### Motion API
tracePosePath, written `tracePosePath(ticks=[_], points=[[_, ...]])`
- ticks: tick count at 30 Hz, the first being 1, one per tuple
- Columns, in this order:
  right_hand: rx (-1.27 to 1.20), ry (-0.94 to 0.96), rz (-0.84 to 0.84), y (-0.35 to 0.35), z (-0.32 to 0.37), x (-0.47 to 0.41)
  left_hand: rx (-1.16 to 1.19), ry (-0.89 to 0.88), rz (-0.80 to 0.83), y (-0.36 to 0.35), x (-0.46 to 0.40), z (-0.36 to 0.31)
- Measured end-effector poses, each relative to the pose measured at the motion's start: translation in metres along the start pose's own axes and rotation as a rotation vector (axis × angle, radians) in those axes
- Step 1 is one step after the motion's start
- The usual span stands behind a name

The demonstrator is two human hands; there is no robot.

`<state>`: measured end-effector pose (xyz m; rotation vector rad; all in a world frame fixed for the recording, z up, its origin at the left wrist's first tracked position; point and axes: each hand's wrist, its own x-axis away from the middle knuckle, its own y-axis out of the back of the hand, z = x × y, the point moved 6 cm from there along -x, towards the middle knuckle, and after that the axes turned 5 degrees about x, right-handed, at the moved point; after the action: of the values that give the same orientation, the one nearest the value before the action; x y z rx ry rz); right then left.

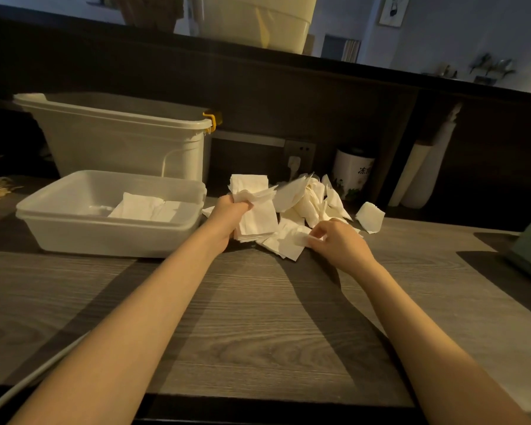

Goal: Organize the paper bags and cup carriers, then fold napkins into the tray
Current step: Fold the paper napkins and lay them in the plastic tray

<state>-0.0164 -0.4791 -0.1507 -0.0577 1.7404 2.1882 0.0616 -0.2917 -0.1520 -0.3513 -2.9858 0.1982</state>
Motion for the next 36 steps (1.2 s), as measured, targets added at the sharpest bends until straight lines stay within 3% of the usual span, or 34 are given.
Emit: tracePosePath(ticks=[3, 5, 8, 11, 15, 20, 23, 28, 36], points=[[-0.166, -0.016, -0.128, 0.012, -0.002, -0.001, 0.106, 0.067, -0.001, -0.001, 0.004, 0.002], [-0.401, -0.037, -0.187, 0.022, -0.002, -0.001, 0.171, 0.127, -0.005, -0.001, 0.008, 0.005], [-0.870, -0.103, -0.133, 0.026, 0.001, 0.001, 0.231, 0.191, 0.002, -0.004, 0.011, 0.008], [-1.043, -0.142, -0.053, 0.027, 0.008, 0.006, 0.202, 0.207, 0.016, -0.008, 0.014, 0.011], [-1.073, -0.094, 0.044, 0.026, 0.022, 0.010, 0.131, 0.228, 0.153, -0.020, 0.020, 0.009], [-0.935, -0.083, 0.023, 0.022, 0.022, 0.011, 0.060, 0.184, 0.331, -0.038, 0.029, 0.004], [-0.965, -0.125, 0.030, 0.022, 0.022, 0.011, 0.017, 0.160, 0.329, -0.038, 0.030, 0.004], [-1.284, -0.041, 0.249, 0.024, 0.027, 0.011, 0.049, 0.181, 0.269, -0.033, 0.029, 0.006], [-0.981, 0.063, 0.110, 0.031, 0.024, 0.013, 0.097, 0.214, 0.253, -0.033, 0.029, 0.007]])
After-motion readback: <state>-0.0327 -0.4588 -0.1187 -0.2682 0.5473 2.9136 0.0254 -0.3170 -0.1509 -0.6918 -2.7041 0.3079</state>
